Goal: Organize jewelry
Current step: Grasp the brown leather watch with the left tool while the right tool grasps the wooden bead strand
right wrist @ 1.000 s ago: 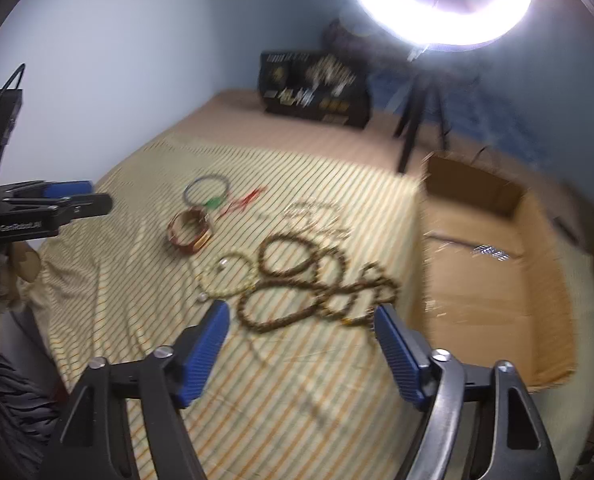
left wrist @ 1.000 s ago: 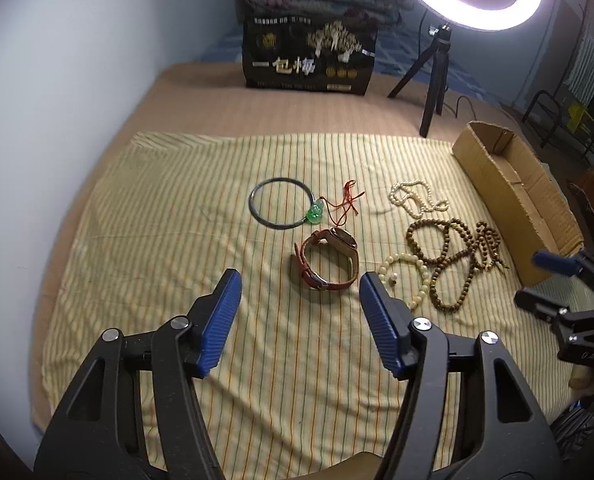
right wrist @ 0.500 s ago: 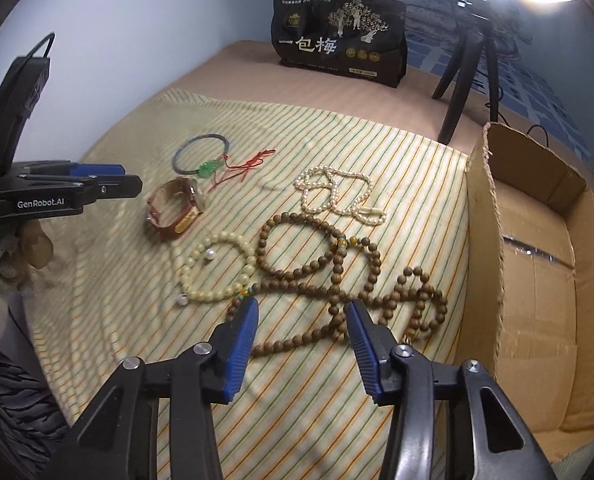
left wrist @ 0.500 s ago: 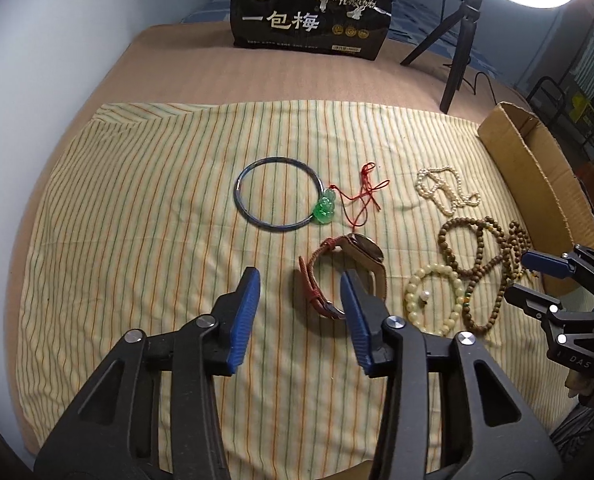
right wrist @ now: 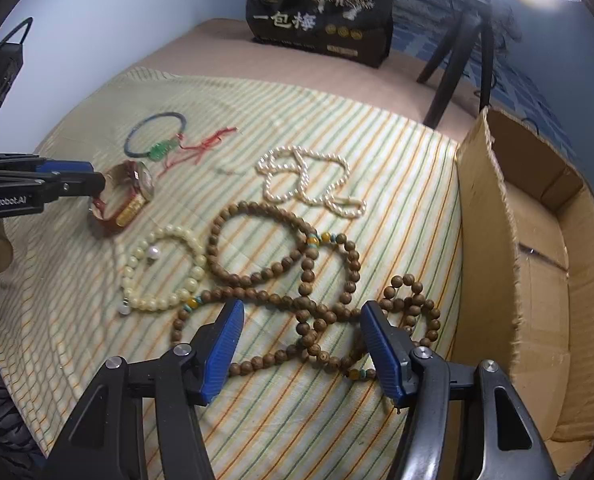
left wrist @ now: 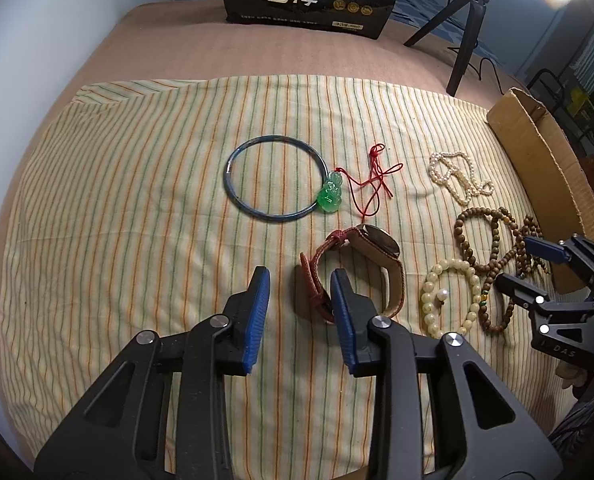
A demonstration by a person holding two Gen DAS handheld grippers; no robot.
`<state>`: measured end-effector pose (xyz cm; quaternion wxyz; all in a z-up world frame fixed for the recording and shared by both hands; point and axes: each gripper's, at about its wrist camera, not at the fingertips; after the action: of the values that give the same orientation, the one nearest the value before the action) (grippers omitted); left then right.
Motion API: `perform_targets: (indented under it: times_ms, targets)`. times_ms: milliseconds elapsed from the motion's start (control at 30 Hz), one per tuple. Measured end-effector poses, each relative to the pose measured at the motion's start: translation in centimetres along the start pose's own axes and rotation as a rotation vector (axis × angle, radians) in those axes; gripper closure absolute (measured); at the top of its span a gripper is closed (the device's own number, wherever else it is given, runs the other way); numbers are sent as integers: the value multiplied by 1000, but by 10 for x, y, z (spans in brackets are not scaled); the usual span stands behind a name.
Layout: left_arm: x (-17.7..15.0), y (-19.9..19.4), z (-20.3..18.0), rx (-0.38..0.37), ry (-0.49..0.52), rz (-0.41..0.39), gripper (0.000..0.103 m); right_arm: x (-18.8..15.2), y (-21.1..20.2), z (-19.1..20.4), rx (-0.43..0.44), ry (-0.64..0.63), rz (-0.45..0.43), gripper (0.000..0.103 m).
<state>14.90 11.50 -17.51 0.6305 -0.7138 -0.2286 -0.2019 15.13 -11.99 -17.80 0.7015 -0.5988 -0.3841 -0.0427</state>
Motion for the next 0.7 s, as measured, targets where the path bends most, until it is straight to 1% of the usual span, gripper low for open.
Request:
perform_targets:
  times_ms: [167, 233, 267, 333, 400, 433, 467, 500, 700]
  targets:
    - [0, 6, -3, -9, 2, 11, 78, -2, 5, -2, 3, 12, -4, 40]
    - [0, 8, -4, -16, 2, 17, 82, -2, 5, -1, 20, 16, -6, 49]
    - [1, 10, -5, -20, -1, 20, 84, -2, 4, 0, 38, 25, -7, 57]
    - [0, 12, -6, -31, -9, 29, 88, -1, 4, 1, 42, 22, -9, 66]
    - [0, 13, -7, -33, -7, 30, 91, -1, 4, 2, 56, 25, -12, 81]
    - [0, 14, -8, -33, -4, 30, 91, 0, 3, 3, 57, 26, -13, 85]
    - [0, 14, -9, -36, -5, 29, 92, 0, 2, 3, 60, 30, -14, 93]
    - [1, 14, -9, -38, -9, 28, 94, 0, 1, 3, 63, 36, -15, 97]
    - [3, 9, -13, -37, -3, 4, 96, 5, -10, -4, 84, 93, -41, 99]
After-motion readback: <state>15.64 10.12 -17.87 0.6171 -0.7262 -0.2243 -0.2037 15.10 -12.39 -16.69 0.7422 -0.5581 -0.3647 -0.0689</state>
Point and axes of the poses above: each gripper's, at about its wrist camera, not at the fingertips, and y roughly the way its jaws point, z to its left, x to its top, and after that the axes turned 12 degrees about -z, right-handed
